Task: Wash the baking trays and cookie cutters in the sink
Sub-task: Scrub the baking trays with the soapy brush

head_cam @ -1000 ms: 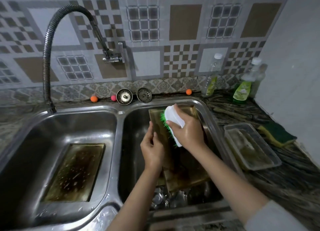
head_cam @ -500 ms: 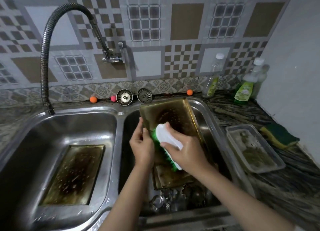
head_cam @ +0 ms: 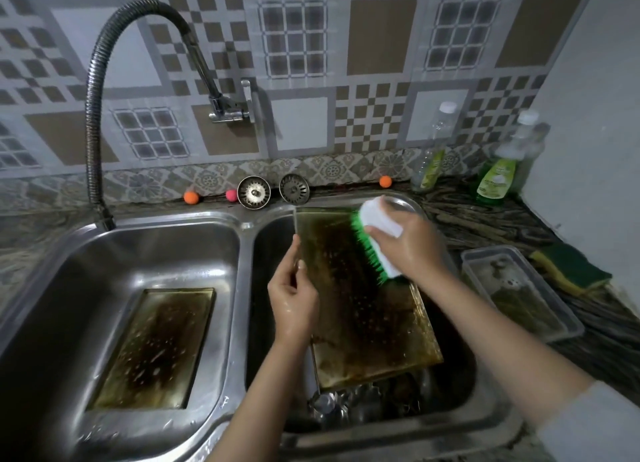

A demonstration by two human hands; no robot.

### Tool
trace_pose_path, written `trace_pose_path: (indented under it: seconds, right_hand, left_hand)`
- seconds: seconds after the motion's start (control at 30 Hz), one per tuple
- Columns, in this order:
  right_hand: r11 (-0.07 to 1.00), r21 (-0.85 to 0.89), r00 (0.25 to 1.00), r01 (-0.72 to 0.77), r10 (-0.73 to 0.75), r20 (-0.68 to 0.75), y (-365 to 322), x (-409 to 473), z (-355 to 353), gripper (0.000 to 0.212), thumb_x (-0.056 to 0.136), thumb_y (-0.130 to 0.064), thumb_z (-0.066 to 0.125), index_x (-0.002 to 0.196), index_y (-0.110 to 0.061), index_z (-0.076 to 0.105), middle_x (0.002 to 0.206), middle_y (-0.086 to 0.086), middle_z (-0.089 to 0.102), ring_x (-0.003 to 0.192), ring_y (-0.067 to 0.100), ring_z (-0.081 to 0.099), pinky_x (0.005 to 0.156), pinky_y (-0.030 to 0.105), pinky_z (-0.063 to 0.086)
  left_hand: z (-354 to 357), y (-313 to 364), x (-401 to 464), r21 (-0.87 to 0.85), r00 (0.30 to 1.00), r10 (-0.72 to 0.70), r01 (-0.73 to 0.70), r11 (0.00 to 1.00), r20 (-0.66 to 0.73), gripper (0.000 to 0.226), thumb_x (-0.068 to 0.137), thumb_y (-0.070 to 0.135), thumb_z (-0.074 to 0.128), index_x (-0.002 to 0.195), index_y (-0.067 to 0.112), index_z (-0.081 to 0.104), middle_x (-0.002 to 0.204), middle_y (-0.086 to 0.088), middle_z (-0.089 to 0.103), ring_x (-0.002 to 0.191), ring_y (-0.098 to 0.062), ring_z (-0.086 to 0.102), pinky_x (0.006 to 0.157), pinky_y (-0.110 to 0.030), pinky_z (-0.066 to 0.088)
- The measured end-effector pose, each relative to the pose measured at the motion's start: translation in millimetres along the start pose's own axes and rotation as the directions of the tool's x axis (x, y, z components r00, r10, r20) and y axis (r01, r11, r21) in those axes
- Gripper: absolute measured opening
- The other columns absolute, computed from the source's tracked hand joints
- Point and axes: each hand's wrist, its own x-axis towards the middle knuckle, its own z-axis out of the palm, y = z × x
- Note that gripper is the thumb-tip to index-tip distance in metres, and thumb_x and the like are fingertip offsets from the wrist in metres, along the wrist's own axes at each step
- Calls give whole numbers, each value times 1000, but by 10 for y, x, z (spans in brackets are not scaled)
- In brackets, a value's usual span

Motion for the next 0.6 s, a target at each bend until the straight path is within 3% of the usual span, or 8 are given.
trace_pose_path:
  seconds: [0.07, 0.13, 0.23, 0.33, 0.4, 0.5, 0.6]
  right_hand:
    - [999, -6, 997, -43, 43, -60, -5, 60, 15, 59, 85, -36, 68, 139, -23, 48, 125, 8, 62, 112, 24, 57, 78, 21, 41]
    - [996, 71, 997, 60, -56, -57, -135, -58, 185, 61, 82, -37, 70, 138, -23, 49, 118, 6, 66, 108, 19, 61, 85, 22, 46]
    - [970, 160, 983, 181, -184, 4, -152, -178, 281, 61, 82, -34, 72, 136, -19, 50, 110, 2, 69, 99, 10, 63, 80, 16, 46]
    - [993, 98, 996, 60, -53, -73, 21, -23, 95, 59, 83, -35, 70, 137, -20, 50, 120, 4, 65, 109, 15, 59, 82, 16, 40]
    - [994, 102, 992, -24, 36, -117, 25, -10, 82, 58, 84, -34, 69, 138, -21, 49, 124, 5, 63, 111, 16, 58, 82, 15, 38]
    - [976, 164, 990, 142, -138, -32, -185, -274, 285, 62, 84, -35, 70, 139, -22, 45, 114, 2, 67, 98, 12, 62, 80, 19, 47]
    - [962, 172, 976, 211, -217, 19, -76, -400, 242, 61, 82, -36, 71, 137, -25, 48, 119, 2, 65, 105, 7, 60, 85, 18, 49]
  left_hand:
    - [72, 52, -31, 14, 997, 38, -39, 999, 60, 41, 94, -4, 46, 131, 13, 55, 129, 8, 58, 121, 4, 51, 103, -17, 41]
    - [141, 53, -16, 19, 994, 64, -66, 998, 87, 42, 93, -5, 46, 132, 9, 55, 129, 8, 58, 121, 3, 52, 101, -14, 41]
    - [122, 14, 11, 25, 995, 55, -57, 998, 87, 41, 94, -5, 45, 131, 9, 54, 125, 13, 57, 121, 4, 52, 98, -9, 40]
    - [64, -8, -24, 47, 996, 65, -68, 997, 65, 40, 95, -4, 45, 131, 9, 54, 123, 18, 55, 115, 18, 47, 95, -4, 37]
    - [83, -5, -45, 49, 995, 67, -70, 996, 69, 40, 95, -4, 45, 132, 9, 54, 124, 17, 55, 117, 17, 47, 97, -6, 37]
    - [121, 5, -25, 34, 993, 63, -66, 997, 95, 41, 94, -6, 45, 132, 8, 54, 127, 9, 57, 118, 8, 52, 98, -11, 41]
    - [24, 32, 114, 8, 998, 52, -52, 999, -21, 39, 95, -6, 43, 131, 5, 53, 126, 4, 57, 118, 1, 54, 97, -10, 41]
